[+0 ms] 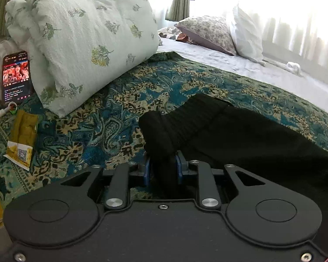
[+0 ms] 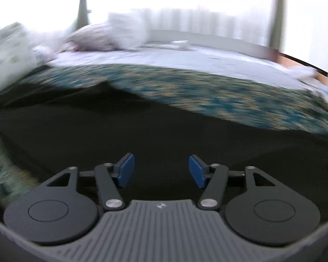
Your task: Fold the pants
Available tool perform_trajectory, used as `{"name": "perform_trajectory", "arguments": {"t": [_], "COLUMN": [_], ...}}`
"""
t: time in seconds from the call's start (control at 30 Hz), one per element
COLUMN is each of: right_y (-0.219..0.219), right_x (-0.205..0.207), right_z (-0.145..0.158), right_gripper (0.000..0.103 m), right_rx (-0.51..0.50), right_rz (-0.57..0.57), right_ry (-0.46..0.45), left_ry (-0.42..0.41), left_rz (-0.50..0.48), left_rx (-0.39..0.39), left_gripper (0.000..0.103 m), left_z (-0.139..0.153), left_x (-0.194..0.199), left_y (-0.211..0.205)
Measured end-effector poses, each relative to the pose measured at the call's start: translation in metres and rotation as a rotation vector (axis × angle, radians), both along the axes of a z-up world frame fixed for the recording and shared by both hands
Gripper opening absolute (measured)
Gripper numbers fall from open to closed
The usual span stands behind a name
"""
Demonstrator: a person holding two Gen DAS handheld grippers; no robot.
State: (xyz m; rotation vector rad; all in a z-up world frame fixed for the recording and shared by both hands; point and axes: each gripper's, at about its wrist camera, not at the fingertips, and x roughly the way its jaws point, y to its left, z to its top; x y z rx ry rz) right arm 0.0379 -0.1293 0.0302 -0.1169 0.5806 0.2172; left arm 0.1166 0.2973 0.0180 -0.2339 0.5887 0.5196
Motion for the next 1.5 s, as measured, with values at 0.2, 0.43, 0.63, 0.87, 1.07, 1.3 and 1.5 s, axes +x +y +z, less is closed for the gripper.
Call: {"name": "perform_trajectory", "arguments": {"t": [0.2, 0.43, 0.63, 0.87, 1.07, 1.3, 1.5], "right_y": [0.046, 0.046, 0.048, 0.058, 0.053, 0.017, -0.085], "right_x": [-0.018, -0.024, -0.020, -0.021, -0.047, -0.051, -0.035], "right_z": [-0.015, -0.011, -0.022, -0.021, -0.034, -0.037, -0.041], "right_gripper": [0.075, 0.075, 0.073, 0.005, 0.004, 0.009, 0.022], "right_rx": [-0.101, -0.139, -0.228, -0.232, -0.306, -0.364, -0.403], "right_rz": [0.161, 0.182, 0.099, 0.077, 0.110, 0.020, -0.233], "right_ry": [0.022, 0.034, -0.027, -0.097, -0.107, -0.128, -0.101], "left_ry": [0.006, 0.016, 0.035, 0.058, 0.059, 0.078, 0.101], "left_rz": [0.007, 0.007, 0.013, 0.024, 0.022, 0.037, 0.057], "left_rx": [-0.051, -0.067, -0.025, -0.015, -0.018, -0.001, 0.048], "left_gripper": [0.029, 0.034, 0.038, 0.038, 0.038, 0.039, 0.041], "left_z": [-0.001, -0.004, -0.006, -0.004, -0.005, -0.004, -0.004], "left_x": [0.001, 0.003, 0.006, 0.011, 0.010, 0.012, 0.017], "left_y": [0.010, 0.016, 0.014, 0.013, 0.014, 0.012, 0.005]}}
